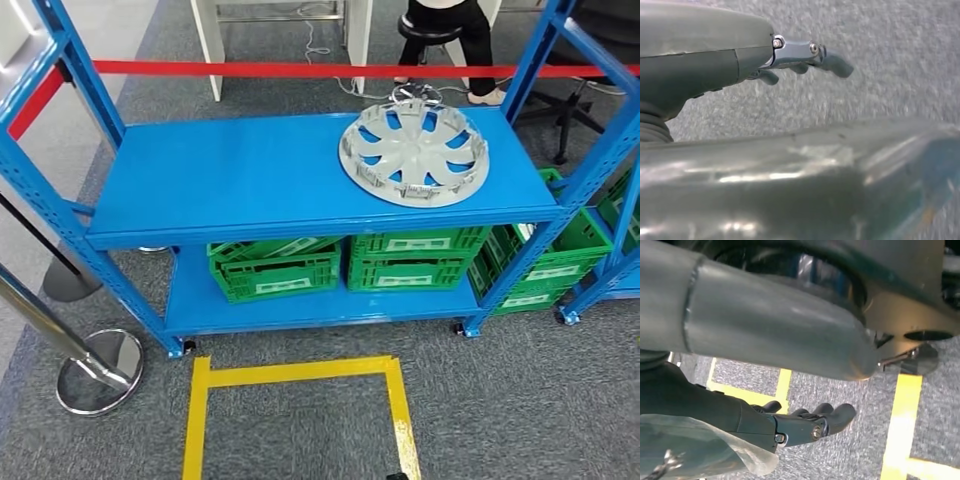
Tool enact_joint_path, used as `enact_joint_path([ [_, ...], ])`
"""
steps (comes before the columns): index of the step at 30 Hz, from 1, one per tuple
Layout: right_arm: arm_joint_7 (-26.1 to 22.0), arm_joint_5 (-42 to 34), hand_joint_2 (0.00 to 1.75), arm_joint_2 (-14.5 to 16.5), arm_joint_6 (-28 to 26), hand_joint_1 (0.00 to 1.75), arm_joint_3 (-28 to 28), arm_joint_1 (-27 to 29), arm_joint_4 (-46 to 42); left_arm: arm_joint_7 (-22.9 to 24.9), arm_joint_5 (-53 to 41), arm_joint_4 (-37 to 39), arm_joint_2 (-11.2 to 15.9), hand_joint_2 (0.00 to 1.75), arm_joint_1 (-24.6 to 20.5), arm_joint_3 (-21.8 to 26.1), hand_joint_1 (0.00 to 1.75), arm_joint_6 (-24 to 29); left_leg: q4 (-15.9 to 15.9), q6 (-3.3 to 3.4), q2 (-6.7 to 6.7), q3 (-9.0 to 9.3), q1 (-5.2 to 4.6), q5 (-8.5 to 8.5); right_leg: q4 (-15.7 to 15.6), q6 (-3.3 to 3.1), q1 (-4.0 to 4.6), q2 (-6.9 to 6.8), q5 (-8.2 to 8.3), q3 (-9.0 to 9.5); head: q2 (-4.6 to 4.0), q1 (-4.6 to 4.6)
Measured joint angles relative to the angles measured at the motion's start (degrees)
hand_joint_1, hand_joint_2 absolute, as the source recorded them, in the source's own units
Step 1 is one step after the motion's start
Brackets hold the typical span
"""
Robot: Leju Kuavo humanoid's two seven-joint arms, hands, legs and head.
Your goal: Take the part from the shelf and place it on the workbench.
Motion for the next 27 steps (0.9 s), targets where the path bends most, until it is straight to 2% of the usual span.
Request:
enact_joint_path([
  [2,0.04,0.19,0.0,0.0,0.14,0.0,0.26,-0.12,0.0,0.21,0.16,0.0,1.08,0.0,-0.07,0.58,0.0,-0.48,-0.36,0.64,0.0,0.13,0.04,-0.09,-0.1,0.61,-0.11,-0.05,-0.25,0.03,0.0,0.04],
  [4,0.05,0.25,0.0,0.0,0.19,0.0,0.38,-0.16,0.0,0.25,0.24,0.0,1.73,0.0,-0.17,0.96,0.0,-0.65,-0.73,1.3,0.02,0.42,0.25,-0.15,1.96,1.26,-0.19,-0.25,-1.69,-0.95,0.0,0.16],
  [5,0.05,0.32,0.0,0.0,0.23,0.0,0.43,-0.18,0.0,0.31,0.31,0.0,1.94,0.0,-0.22,1.1,0.0,-0.68,-0.83,1.55,0.07,0.51,0.32,-0.23,4.81,1.53,-0.25,-0.35,-3.12,-2.41,0.0,0.26],
  [7,0.05,0.72,0.0,0.0,0.57,0.0,0.69,-0.19,0.0,1.0,0.75,0.0,2.49,0.0,-0.3,1.53,0.0,-0.74,-0.83,1.83,0.2,0.61,0.28,-0.54,12.83,1.86,-0.31,-0.44,-6.21,-7.05,0.0,0.38],
  [8,0.12,1.05,0.0,0.0,1.01,0.0,0.89,-0.14,0.0,1.81,1.1,0.0,3.04,0.0,-0.34,1.85,0.0,-0.85,-0.83,1.86,0.26,0.76,0.27,-0.73,15.65,1.91,-0.32,-0.44,-6.66,-8.96,0.0,0.38],
  [9,0.24,1.42,0.0,0.0,1.57,0.0,1.11,-0.09,0.0,2.88,1.49,0.0,3.81,0.0,-0.42,2.22,0.0,-1.09,-0.82,1.83,0.29,1.03,0.27,-0.96,16.55,1.88,-0.31,-0.45,-5.95,-9.94,0.0,0.4],
  [10,0.35,1.82,0.0,-0.02,2.17,0.0,1.34,-0.04,0.0,4.12,1.92,0.0,4.83,0.0,-0.52,2.68,0.0,-1.49,-0.82,1.75,0.28,1.45,0.28,-1.24,15.03,1.73,-0.31,-0.47,-4.02,-9.71,0.0,0.41],
  [12,0.47,2.62,0.0,-0.21,3.29,0.0,1.85,-0.01,0.01,6.58,2.92,0.0,7.38,0.0,-0.88,3.71,0.0,-2.68,-0.85,1.4,0.26,2.46,0.28,-1.96,7.72,1.17,-0.23,-0.7,0.83,-6.8,0.0,0.43],
  [13,0.39,3.01,0.0,-0.36,3.77,0.0,2.14,-0.04,0.02,7.69,3.46,0.0,8.8,0.0,-1.2,4.31,0.0,-3.35,-0.84,1.1,0.23,2.83,0.23,-2.32,4.32,0.79,-0.11,-0.84,2.17,-5.19,0.0,0.4],
  [14,0.28,3.33,0.0,-0.51,4.21,0.0,2.43,-0.12,0.03,8.69,3.94,0.0,10.29,0.0,-1.56,4.9,0.0,-4.04,-0.86,0.75,0.23,3.03,0.19,-2.57,2.26,0.42,0.04,-0.97,2.64,-4.13,0.0,0.34],
  [17,0.05,3.9,0.0,-0.93,4.99,0.0,3.12,-0.33,0.02,10.51,4.75,0.0,14.22,0.0,-2.8,6.45,0.0,-5.5,-1.24,-0.31,0.29,3.4,0.32,-2.89,1.08,-0.6,0.26,-0.94,2.04,-3.25,0.01,0.13],
  [19,0.05,4.2,0.0,-1.12,5.24,0.0,3.44,-0.37,-0.04,10.88,4.47,0.0,15.76,0.0,-3.39,6.98,0.0,-6.35,0.4,-0.81,0.23,3.01,0.4,-3.93,0.33,-1.36,0.05,-0.96,1.91,-2.33,0.01,-0.14],
  [20,0.07,4.37,0.0,-1.16,5.38,0.0,3.58,-0.45,-0.07,11.01,4.04,0.0,16.17,0.0,-3.49,7.08,0.0,-6.91,2.93,-0.97,0.18,1.88,0.41,-5.04,0.03,-1.72,-0.05,-0.98,1.75,-1.76,0.01,-0.35],
  [22,0.24,4.66,0.0,-1.2,5.62,0.0,3.94,-0.67,-0.07,11.17,2.72,0.01,16.24,0.0,-3.31,7.09,0.0,-8.35,10.57,-1.2,0.13,-2.3,0.39,-7.64,-0.12,-2.2,0.06,-0.9,1.11,-0.89,0.0,-0.61],
  [23,0.41,4.81,0.0,-1.2,5.67,0.0,4.14,-0.8,-0.07,11.2,2.04,0.02,16.01,0.0,-3.11,7.04,0.0,-9.21,13.57,-1.27,0.12,-4.31,0.39,-8.15,-0.12,-2.3,0.13,-0.78,0.72,-0.44,0.0,-0.66],
  [24,0.66,4.99,0.0,-1.2,5.69,0.0,4.34,-0.91,-0.07,11.18,1.27,0.03,15.67,0.0,-2.9,6.96,0.0,-10.3,14.83,-1.27,0.12,-5.58,0.39,-7.54,-0.12,-2.32,0.2,-0.64,0.29,0.11,0.0,-0.67],
  [25,0.95,5.19,0.0,-1.2,5.72,0.0,4.5,-1.01,-0.08,11.13,0.49,0.04,15.3,0.0,-2.72,6.8,0.0,-11.57,13.9,-1.2,0.12,-5.85,0.39,-5.7,-0.11,-2.29,0.25,-0.52,-0.18,0.76,0.0,-0.67],
  [27,1.54,5.57,0.0,-1.19,5.76,0.0,4.75,-1.21,-0.09,11.03,-1.02,0.04,14.58,0.0,-2.41,6.25,0.0,-14.23,7.63,-0.82,0.09,-4.0,0.32,-0.58,-0.17,-2.06,0.32,-0.38,-1.24,2.01,0.0,-0.66],
])
